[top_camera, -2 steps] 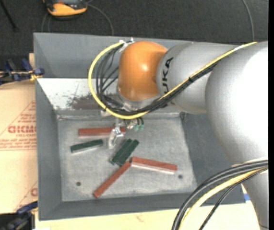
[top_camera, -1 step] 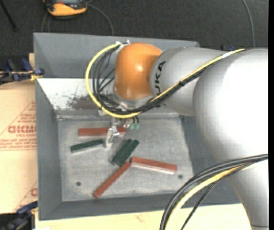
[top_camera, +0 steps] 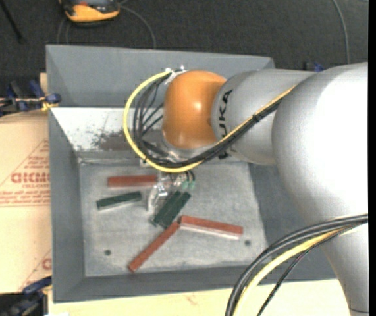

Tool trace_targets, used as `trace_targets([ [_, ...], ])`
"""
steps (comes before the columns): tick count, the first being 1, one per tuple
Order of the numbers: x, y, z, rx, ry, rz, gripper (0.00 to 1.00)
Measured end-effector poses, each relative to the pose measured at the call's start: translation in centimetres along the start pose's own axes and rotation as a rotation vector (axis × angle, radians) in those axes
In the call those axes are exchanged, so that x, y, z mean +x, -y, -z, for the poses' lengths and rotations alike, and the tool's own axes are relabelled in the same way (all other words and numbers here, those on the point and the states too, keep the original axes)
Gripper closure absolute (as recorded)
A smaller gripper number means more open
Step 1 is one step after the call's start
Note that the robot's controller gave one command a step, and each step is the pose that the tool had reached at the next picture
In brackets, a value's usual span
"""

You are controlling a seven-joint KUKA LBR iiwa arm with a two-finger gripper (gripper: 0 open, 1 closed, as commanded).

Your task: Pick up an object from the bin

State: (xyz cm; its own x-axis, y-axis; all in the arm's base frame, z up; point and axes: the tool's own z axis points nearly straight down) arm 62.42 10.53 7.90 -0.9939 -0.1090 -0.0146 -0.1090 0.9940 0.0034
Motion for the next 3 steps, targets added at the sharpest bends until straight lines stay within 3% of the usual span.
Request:
trace_targets([
  [1, -2.9, -0.2, 0.1, 0.004, -0.006, 0.035, 0.0],
  [2, -0.2, -0.1, 0.4, 0.0, -0.011, 0.001, 1.0],
  [3, -0.3, -0.1, 0.4, 0.0, -0.01, 0.0, 1.0],
])
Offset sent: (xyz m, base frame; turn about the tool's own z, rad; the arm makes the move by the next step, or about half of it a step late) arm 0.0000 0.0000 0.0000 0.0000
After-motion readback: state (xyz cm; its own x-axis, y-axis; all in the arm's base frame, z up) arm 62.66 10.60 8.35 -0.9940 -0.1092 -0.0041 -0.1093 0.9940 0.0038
